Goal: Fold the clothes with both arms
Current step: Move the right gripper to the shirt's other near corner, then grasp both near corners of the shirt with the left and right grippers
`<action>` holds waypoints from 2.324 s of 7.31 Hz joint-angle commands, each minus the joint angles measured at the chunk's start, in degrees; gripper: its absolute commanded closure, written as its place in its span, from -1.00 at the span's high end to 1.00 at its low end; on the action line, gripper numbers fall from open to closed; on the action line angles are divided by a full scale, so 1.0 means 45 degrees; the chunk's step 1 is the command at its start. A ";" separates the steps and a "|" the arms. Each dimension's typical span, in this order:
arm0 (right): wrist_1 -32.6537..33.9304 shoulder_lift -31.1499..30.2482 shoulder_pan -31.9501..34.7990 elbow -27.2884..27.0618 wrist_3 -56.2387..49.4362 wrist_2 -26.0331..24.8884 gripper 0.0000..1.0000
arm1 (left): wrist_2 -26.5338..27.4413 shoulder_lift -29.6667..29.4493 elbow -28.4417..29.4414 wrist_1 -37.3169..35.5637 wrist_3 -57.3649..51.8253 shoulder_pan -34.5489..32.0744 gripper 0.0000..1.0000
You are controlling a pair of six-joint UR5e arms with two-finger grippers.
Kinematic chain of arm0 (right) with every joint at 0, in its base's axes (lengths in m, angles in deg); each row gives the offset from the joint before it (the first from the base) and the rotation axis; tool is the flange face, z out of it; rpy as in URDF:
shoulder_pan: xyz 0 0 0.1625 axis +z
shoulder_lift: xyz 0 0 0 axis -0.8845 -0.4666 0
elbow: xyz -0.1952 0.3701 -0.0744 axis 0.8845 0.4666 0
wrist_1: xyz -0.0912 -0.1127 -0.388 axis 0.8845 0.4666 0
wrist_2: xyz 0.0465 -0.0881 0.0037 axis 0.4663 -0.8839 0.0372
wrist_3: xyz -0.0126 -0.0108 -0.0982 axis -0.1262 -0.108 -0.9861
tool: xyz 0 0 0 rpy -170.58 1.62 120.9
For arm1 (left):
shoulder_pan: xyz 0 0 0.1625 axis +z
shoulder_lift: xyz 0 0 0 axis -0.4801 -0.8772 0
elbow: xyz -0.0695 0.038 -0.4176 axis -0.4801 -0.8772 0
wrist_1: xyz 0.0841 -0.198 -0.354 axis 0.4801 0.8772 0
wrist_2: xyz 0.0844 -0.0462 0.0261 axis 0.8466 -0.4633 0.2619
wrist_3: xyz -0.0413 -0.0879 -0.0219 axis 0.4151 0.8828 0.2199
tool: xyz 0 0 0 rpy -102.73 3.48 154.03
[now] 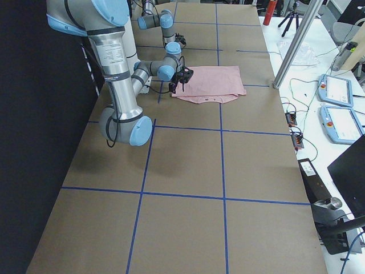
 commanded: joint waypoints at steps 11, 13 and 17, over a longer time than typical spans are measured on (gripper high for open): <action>-0.1043 0.0434 -0.0282 0.1678 -0.0149 -0.0761 0.98 | -0.0005 -0.0039 0.0062 0.0051 -0.0015 -0.0070 -1.00; -0.0321 0.0551 -0.0341 0.1658 -0.0129 -0.0780 0.76 | -0.0005 -0.0039 0.0062 0.0051 -0.0015 -0.0070 -1.00; -0.0378 0.0629 -0.0360 0.1697 -0.0149 -0.0780 -0.73 | 0.0015 -0.0039 0.0062 0.0051 -0.0015 -0.0070 -1.00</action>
